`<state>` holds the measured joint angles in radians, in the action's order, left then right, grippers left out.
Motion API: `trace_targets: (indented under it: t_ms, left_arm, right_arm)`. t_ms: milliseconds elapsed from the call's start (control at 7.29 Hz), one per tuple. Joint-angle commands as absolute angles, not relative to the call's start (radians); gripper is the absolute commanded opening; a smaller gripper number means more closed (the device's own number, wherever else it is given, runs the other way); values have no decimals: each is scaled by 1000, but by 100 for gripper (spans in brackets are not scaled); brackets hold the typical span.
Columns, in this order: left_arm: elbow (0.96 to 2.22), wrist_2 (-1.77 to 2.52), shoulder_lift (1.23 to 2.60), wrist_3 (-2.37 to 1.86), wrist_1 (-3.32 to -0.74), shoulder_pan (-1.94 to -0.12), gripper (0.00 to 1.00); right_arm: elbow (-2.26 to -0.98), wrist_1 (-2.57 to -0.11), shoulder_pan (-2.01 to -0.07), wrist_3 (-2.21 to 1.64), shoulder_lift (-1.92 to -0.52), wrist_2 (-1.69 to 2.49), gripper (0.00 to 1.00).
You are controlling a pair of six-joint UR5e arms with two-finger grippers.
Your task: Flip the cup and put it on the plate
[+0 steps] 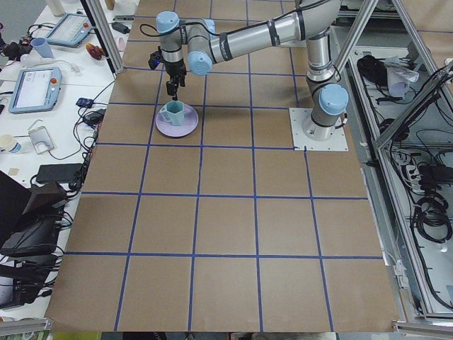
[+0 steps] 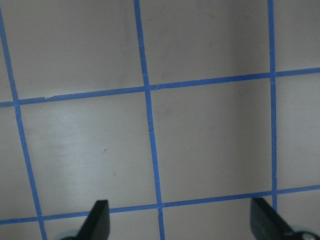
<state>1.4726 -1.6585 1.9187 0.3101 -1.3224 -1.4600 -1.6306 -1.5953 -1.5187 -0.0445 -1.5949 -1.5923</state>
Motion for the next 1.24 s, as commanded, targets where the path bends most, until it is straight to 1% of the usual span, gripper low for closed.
trace_targets:
  t_ms: [0, 275, 549, 1098]
  left_arm:
    - [1440, -1649, 1841, 272, -1441, -1436, 100]
    - [1440, -1641, 1789, 136, -1489, -1430, 100]
    - [1440, -1634, 1758, -13, -1493, -1463, 100]
    - [1453, -1618, 1736, -5, -1509, -1568, 100]
  right_arm:
    - [-1631, -1595, -1519, -44, -1594, -1592, 100]
    - [-1631, -1595, -1519, -44, -1595, -1592, 100]
    - [-1631, -1595, -1519, -44, -1595, -1592, 100]
    - [-1631, -1595, -1519, -44, -1595, -1592, 100]
